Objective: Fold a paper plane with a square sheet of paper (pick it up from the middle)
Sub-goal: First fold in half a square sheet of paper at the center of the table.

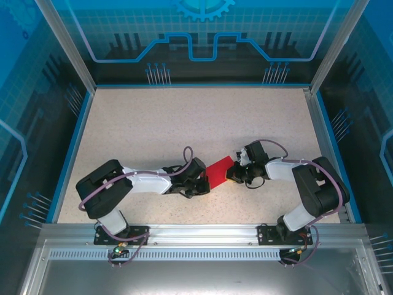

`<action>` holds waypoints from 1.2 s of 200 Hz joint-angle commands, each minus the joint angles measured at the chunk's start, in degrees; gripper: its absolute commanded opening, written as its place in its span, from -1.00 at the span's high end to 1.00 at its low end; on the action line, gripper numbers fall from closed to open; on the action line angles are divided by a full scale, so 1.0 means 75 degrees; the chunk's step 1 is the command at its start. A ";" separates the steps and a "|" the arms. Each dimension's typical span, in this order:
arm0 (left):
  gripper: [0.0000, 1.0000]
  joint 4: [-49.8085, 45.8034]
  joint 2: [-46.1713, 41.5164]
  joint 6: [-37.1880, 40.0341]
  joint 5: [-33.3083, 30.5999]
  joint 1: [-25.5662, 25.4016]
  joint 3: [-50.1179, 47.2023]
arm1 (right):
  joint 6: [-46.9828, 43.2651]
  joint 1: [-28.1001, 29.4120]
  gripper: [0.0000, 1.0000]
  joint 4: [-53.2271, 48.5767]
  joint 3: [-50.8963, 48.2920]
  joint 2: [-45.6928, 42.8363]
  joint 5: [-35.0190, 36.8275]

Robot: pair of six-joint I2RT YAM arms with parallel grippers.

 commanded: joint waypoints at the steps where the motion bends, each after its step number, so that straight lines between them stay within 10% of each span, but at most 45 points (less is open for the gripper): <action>1: 0.99 -0.2071 0.0080 0.0096 -0.0126 0.0009 -0.0501 | -0.0177 -0.0113 0.88 -0.0727 -0.0105 0.0364 0.0988; 240: 0.83 -0.3132 -0.1395 0.0735 -0.1135 0.0320 0.0576 | -0.0654 -0.0067 0.85 -0.0827 0.0558 -0.0224 0.0414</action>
